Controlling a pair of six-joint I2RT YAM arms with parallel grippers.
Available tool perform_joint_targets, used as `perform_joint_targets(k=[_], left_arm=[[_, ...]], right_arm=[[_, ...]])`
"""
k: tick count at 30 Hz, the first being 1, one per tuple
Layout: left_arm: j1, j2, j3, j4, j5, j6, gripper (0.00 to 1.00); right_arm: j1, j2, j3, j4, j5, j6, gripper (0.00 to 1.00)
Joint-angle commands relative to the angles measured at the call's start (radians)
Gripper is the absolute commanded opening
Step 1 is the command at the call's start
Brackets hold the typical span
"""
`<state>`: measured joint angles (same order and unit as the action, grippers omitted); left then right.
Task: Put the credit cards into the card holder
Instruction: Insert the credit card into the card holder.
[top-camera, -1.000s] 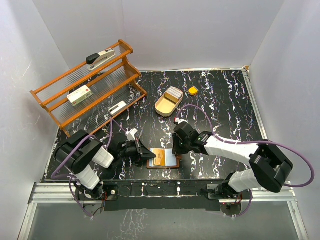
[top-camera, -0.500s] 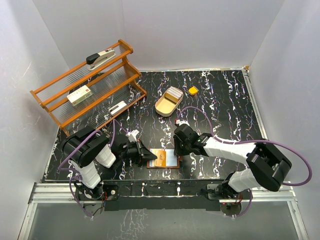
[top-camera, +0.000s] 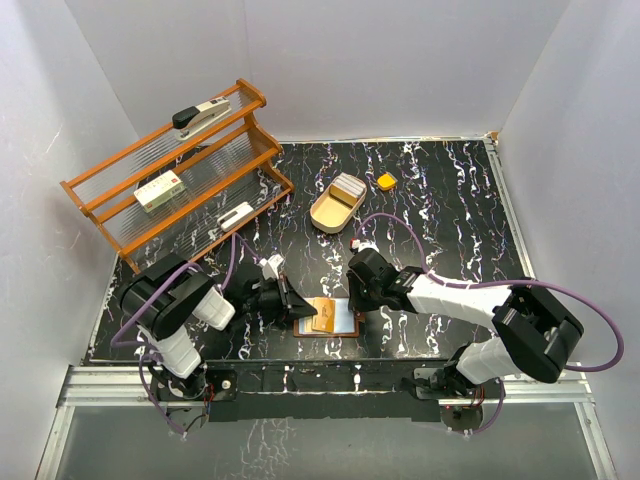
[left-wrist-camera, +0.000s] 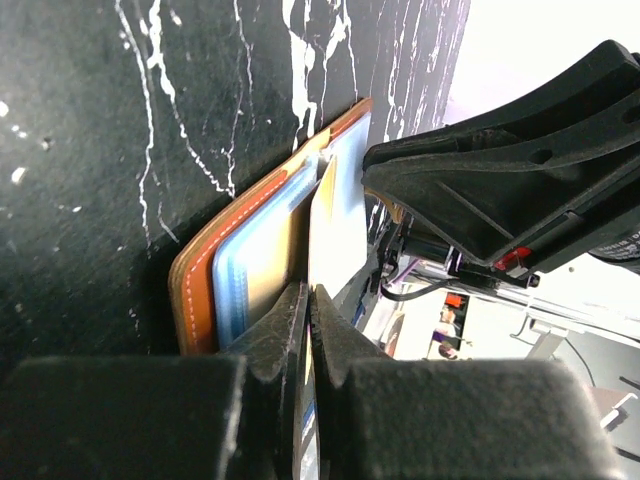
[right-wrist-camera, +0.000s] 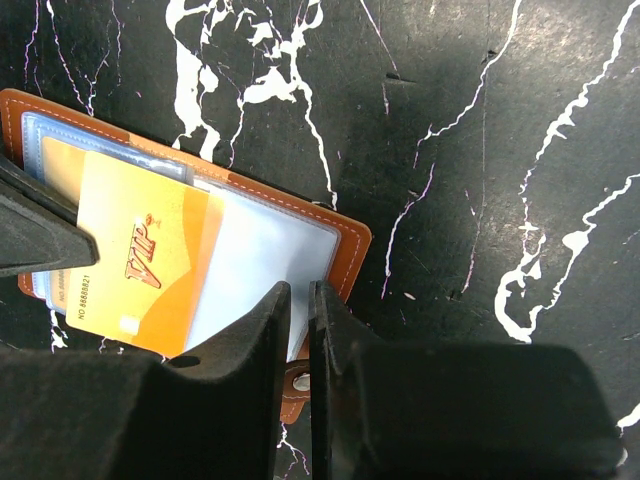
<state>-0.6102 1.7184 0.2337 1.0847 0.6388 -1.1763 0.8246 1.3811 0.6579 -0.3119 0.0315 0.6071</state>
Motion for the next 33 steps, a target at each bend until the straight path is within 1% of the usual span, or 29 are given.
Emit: perform_joint_targets(k=[1,9,20,22,25,28,29,33], left_arm=[[-0.015,-0.057,0.043,-0.15,-0.048,0.09,0.0],[-0.034,-0.084,0.065,-0.23,-0.103,0.128,0.0],[-0.093,-0.065,0.084,-0.215,-0.157,0.101,0.0],[-0.096,-0.065,0.087,-0.216,-0.159,0.099,0.0],[-0.097,-0.084,0.09,-0.243,-0.169,0.101,0.12],[-0.098,-0.123,0.101,-0.317,-0.188,0.114,0.27],[-0.1,-0.139,0.106,-0.343,-0.197,0.116,0.3],[-0.104,-0.196,0.131,-0.424,-0.221,0.136,0.39]], right_arm=[[0.005,-0.007,-0.003,0.042,0.024,-0.006,0.12],[0.005,-0.002,-0.006,0.05,0.019,0.002,0.12],[0.005,-0.021,-0.019,0.059,0.014,0.035,0.12],[0.005,-0.027,-0.012,0.049,0.008,0.037,0.13],[0.005,-0.051,0.025,0.003,0.003,0.04,0.19],[0.005,-0.089,0.06,-0.049,0.015,0.04,0.23],[0.005,-0.098,0.075,-0.078,0.022,0.04,0.24],[0.005,-0.116,0.097,-0.122,0.044,0.043,0.29]])
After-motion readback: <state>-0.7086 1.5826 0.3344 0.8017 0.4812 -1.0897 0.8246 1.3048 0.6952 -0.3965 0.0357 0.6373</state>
